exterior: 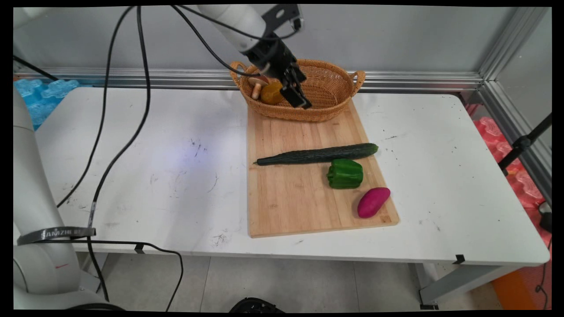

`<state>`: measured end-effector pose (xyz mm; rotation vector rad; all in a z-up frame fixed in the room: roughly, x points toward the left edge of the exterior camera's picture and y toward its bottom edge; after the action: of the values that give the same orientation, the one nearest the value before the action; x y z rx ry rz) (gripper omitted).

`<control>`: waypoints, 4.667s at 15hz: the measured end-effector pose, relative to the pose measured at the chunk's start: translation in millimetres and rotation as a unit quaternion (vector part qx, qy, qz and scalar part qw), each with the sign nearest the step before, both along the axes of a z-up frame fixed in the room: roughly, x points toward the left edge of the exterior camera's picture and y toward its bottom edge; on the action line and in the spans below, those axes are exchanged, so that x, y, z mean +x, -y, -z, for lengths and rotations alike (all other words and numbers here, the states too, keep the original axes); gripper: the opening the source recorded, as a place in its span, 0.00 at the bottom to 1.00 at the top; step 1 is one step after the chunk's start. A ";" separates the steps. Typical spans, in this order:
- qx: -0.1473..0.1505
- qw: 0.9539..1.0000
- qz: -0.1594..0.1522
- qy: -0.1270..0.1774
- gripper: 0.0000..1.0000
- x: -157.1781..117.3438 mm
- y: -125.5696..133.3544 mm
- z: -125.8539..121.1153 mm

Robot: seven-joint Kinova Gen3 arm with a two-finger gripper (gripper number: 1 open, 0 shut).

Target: Pick up the potato from the vegetable basket, then place the picked object on the cutting board

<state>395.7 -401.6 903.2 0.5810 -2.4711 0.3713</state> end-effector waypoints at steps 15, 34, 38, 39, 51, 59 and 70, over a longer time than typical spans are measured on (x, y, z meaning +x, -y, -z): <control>-0.008 0.997 -0.067 0.043 1.00 67.8 85.0 38.3; 0.035 0.984 -0.165 0.058 1.00 67.0 100.1 85.2; 0.037 0.983 -0.168 0.062 1.00 66.7 103.1 89.5; 0.036 0.983 -0.169 0.062 1.00 67.0 104.7 91.0; 0.047 0.982 -0.171 0.061 1.00 68.6 120.0 115.6; 0.050 0.982 -0.169 0.062 0.00 65.7 118.9 113.8; 0.037 0.985 -0.150 0.071 0.00 52.4 107.4 76.2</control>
<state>448.1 -509.0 827.0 0.9947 -2.5440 0.4524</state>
